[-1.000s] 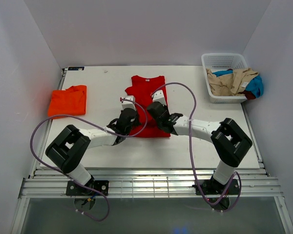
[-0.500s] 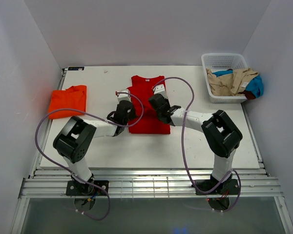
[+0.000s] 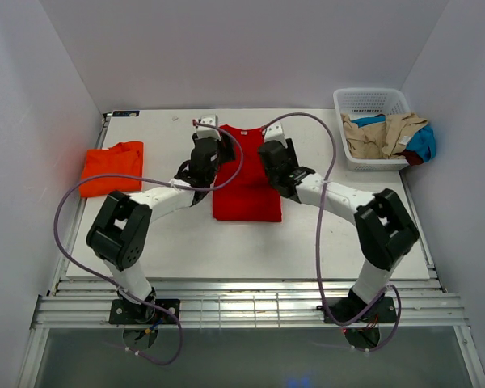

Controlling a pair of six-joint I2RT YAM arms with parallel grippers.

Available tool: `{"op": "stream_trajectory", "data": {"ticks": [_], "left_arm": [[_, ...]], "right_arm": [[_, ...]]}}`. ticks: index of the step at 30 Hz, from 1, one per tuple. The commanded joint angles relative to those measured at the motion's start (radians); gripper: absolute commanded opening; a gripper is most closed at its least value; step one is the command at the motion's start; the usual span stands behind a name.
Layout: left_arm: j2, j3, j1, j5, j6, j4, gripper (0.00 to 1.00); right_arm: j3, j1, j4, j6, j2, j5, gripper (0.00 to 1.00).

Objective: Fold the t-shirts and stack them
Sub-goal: Fold the folded rectangular tshirt in 1/3 of the way

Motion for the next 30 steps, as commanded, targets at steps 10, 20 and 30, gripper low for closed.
{"op": "stream_trajectory", "data": {"ticks": [10,20,30], "left_arm": [[-0.119,-0.165,-0.064,0.169,-0.22,0.01,0.0],[0.024,-0.251,-0.098,0.248,-0.322,0.042,0.0],[0.035,-0.35,-0.135,0.252,-0.366,0.079,0.0]], "right_arm": [[-0.079,0.005,0.015,0.09,-0.157,-0.401,0.08],[-0.01,0.004,0.021,0.149,0.017,-0.575,0.08],[0.051,-0.003,0.017,0.147,0.128,-0.582,0.08]]}}
